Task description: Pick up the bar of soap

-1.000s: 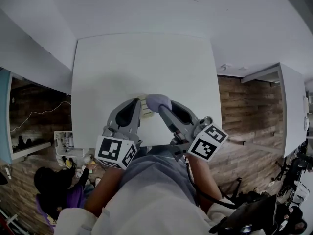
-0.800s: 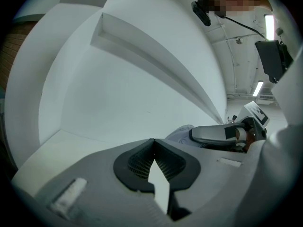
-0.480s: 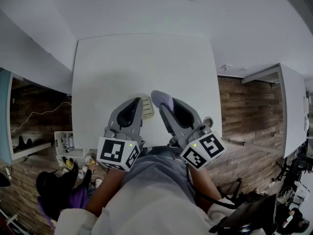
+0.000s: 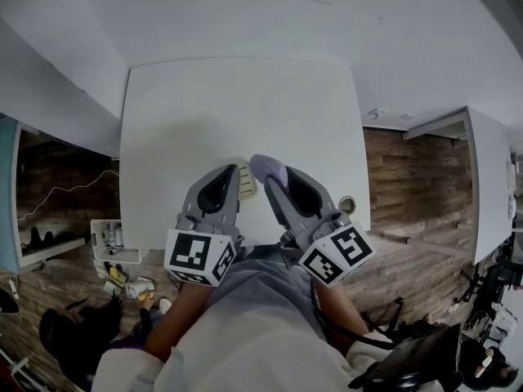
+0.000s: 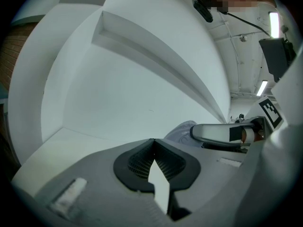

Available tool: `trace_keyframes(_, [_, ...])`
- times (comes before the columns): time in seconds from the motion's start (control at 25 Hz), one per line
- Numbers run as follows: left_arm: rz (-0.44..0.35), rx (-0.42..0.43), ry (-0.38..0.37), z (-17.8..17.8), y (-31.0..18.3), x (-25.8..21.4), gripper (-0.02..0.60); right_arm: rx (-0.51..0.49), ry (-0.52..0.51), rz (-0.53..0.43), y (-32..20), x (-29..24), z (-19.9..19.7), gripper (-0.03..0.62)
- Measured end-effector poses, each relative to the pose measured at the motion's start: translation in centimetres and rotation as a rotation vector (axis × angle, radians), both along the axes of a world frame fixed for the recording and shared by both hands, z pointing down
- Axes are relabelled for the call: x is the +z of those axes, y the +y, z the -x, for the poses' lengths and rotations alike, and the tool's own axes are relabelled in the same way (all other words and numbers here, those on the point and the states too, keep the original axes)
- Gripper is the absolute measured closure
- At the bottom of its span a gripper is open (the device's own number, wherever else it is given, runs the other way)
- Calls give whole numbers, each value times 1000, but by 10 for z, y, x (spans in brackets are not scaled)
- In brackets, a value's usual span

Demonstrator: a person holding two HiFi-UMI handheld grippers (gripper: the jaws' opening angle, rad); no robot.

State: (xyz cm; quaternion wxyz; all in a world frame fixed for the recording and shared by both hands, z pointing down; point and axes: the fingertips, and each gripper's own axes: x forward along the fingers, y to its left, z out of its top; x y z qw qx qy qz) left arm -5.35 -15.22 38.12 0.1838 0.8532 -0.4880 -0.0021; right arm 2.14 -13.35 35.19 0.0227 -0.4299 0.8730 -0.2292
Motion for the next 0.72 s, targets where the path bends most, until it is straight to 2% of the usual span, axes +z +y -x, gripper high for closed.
trace_keyframes(0.72, [8,-5,12,2,-1,0,580,-1,5,-12,-2,-4,0,473])
